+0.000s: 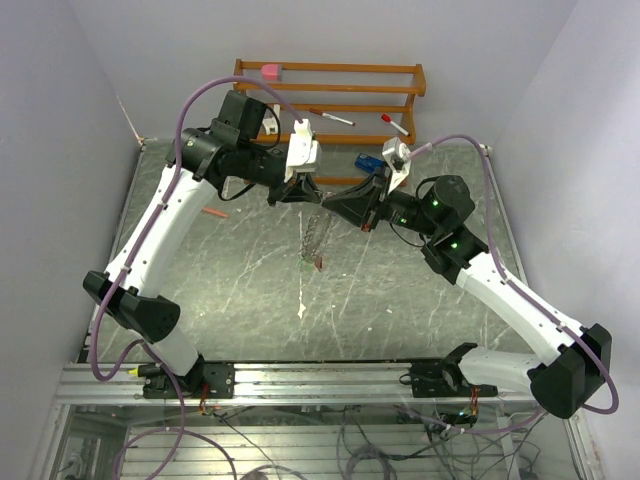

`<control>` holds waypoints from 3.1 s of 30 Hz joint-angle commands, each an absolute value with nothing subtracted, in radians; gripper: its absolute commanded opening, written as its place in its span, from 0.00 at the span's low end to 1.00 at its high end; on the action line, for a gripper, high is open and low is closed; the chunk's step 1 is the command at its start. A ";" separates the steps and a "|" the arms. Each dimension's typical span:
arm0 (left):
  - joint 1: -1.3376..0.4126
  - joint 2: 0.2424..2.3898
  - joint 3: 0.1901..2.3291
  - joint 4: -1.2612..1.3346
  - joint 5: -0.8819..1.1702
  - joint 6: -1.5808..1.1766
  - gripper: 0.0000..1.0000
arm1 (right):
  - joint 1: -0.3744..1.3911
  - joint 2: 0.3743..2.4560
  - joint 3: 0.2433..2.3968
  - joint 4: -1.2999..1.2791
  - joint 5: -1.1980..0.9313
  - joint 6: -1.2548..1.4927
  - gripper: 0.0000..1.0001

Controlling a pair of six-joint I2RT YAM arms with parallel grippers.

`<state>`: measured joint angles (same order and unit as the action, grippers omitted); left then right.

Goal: Put the keys on the keyring

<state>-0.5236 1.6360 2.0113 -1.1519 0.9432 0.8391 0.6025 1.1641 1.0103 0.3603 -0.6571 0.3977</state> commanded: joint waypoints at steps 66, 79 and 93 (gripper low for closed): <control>-0.301 1.679 1.597 -0.548 0.150 0.853 0.07 | 0.365 1.287 0.967 -0.123 -0.460 0.298 0.90; -0.343 1.857 1.652 -0.522 0.241 0.761 0.07 | 0.354 1.279 0.964 -0.166 -0.463 0.285 0.91; -0.426 1.913 1.659 -0.671 0.378 0.681 0.19 | 0.332 1.271 0.982 -0.248 -0.454 0.264 0.92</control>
<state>-0.4019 1.9221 1.6463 -0.5934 0.2653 0.6979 0.3435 1.2911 0.9703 -0.2081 -0.4595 0.2821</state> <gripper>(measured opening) 0.128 0.912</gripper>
